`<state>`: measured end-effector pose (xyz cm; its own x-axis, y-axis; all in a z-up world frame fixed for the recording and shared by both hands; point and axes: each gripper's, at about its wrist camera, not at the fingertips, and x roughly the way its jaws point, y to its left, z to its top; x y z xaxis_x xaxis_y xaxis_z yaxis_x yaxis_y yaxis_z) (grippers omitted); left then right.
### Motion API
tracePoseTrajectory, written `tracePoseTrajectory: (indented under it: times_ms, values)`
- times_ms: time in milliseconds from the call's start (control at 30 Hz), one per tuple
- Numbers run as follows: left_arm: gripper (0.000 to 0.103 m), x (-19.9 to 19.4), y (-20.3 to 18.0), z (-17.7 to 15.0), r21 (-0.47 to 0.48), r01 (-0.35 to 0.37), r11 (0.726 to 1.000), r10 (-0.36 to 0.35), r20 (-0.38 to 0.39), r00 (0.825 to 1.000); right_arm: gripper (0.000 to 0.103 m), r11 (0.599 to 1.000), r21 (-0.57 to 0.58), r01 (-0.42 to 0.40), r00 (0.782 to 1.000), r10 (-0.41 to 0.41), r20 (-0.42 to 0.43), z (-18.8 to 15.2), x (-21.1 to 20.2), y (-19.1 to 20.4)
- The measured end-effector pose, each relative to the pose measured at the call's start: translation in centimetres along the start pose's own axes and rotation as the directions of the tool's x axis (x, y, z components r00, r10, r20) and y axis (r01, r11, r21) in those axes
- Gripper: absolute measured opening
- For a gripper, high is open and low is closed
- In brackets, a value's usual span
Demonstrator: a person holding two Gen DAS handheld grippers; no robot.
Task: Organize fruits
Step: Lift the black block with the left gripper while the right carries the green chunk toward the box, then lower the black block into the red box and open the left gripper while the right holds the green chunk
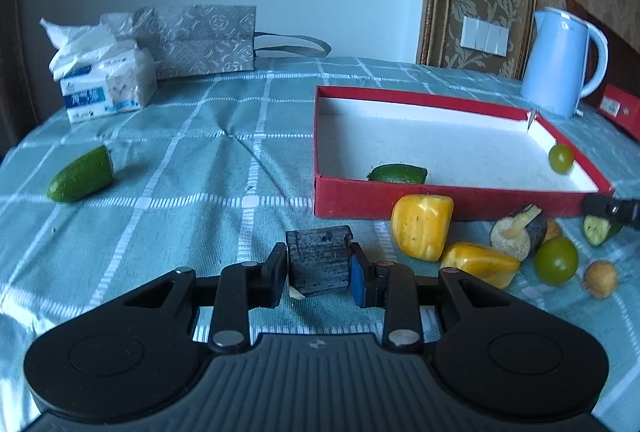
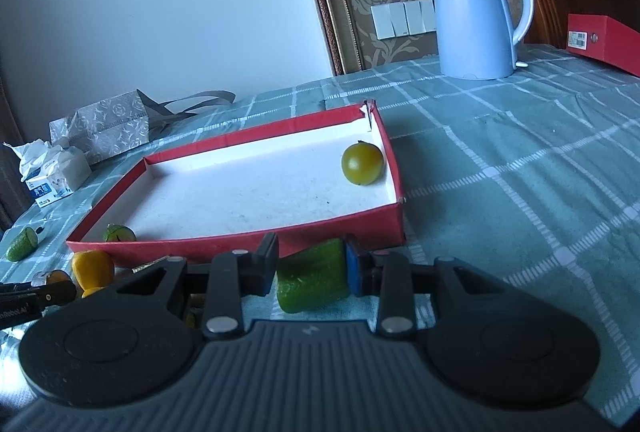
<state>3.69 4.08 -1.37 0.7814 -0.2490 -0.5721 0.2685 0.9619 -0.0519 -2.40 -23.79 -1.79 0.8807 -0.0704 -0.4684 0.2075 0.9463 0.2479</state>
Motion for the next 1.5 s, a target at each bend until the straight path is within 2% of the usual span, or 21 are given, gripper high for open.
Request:
tracePoseTrajectory:
  times_ms: [67, 133, 233, 500, 600, 767, 1000, 1067, 1100, 1133, 1267, 1300, 1333, 1400, 1500]
  values:
    - [0.031, -0.3, 0.0, 0.1, -0.012, 0.001, 1.0, -0.002, -0.003, 1.0, 0.032, 1.0, -0.001, -0.002, 1.0, 0.002, -0.001, 0.0, 0.0, 0.0]
    - [0.031, -0.5, -0.2, 0.5, -0.014, 0.009, 1.0, -0.009, -0.005, 1.0, 0.028, 1.0, -0.003, -0.002, 1.0, 0.002, 0.002, 0.0, 0.0, 0.1]
    - [0.031, -0.6, -0.7, 1.8, -0.023, 0.044, 0.999, -0.044, -0.003, 0.999, 0.028, 1.0, -0.008, -0.002, 1.0, 0.002, 0.005, 0.0, -0.1, 0.2]
    - [0.031, 1.0, -3.9, 6.8, 0.041, 0.065, 0.997, -0.068, 0.056, 0.996, 0.024, 1.0, -0.007, -0.005, 1.0, 0.005, 0.007, 0.0, -0.1, 0.2]
    - [0.031, 3.2, -4.8, 8.1, 0.051, 0.053, 0.997, -0.055, 0.038, 0.998, 0.024, 1.0, -0.001, -0.009, 1.0, 0.009, 0.008, 0.0, -0.1, 0.1]
    - [0.031, 6.9, -5.3, 9.3, 0.024, 0.023, 0.999, -0.022, -0.034, 0.999, 0.024, 1.0, 0.01, -0.012, 1.0, 0.012, 0.006, 0.0, 0.0, -0.1]
    - [0.032, 10.6, -5.4, 9.9, 0.003, -0.008, 1.0, 0.008, -0.105, 0.994, 0.024, 1.0, 0.009, -0.012, 1.0, 0.012, 0.005, 0.0, 0.1, -0.1]
    - [0.044, 11.0, -5.3, 9.8, -0.007, -0.004, 1.0, 0.003, -0.108, 0.994, 0.024, 1.0, 0.007, -0.013, 1.0, 0.013, 0.005, 0.0, 0.2, -0.1]
    - [0.062, 11.0, -5.3, 9.7, -0.015, -0.006, 1.0, 0.005, -0.098, 0.995, 0.024, 1.0, 0.006, -0.013, 1.0, 0.013, 0.005, 0.0, 0.2, -0.1]
    - [0.075, 10.7, -5.1, 9.6, -0.027, -0.018, 0.999, 0.016, -0.068, 0.998, 0.024, 1.0, 0.006, -0.013, 1.0, 0.013, 0.004, 0.0, 0.2, -0.1]
    - [0.08, 8.7, -4.5, 9.5, -0.076, -0.004, 0.997, 0.007, 0.032, 0.999, 0.024, 1.0, 0.005, -0.013, 1.0, 0.013, 0.004, 0.0, 0.3, -0.1]
    - [0.085, 8.1, -4.4, 9.4, -0.083, -0.016, 0.996, 0.021, 0.058, 0.998, 0.024, 1.0, 0.004, -0.013, 1.0, 0.013, 0.004, 0.0, 0.2, -0.1]
    - [0.09, 7.3, -4.3, 9.2, -0.084, -0.035, 0.996, 0.043, 0.093, 0.995, 0.024, 1.0, 0.004, -0.014, 1.0, 0.014, 0.004, 0.0, 0.2, 0.0]
    - [0.092, 5.8, -4.2, 8.6, -0.072, -0.064, 0.995, 0.074, 0.146, 0.987, 0.024, 1.0, 0.005, -0.013, 1.0, 0.013, 0.004, 0.0, 0.2, -0.1]
    - [0.092, 3.6, -3.9, 7.1, -0.046, -0.065, 0.997, 0.073, 0.193, 0.978, 0.024, 1.0, 0.002, -0.014, 1.0, 0.014, 0.005, 0.0, 0.1, 0.0]
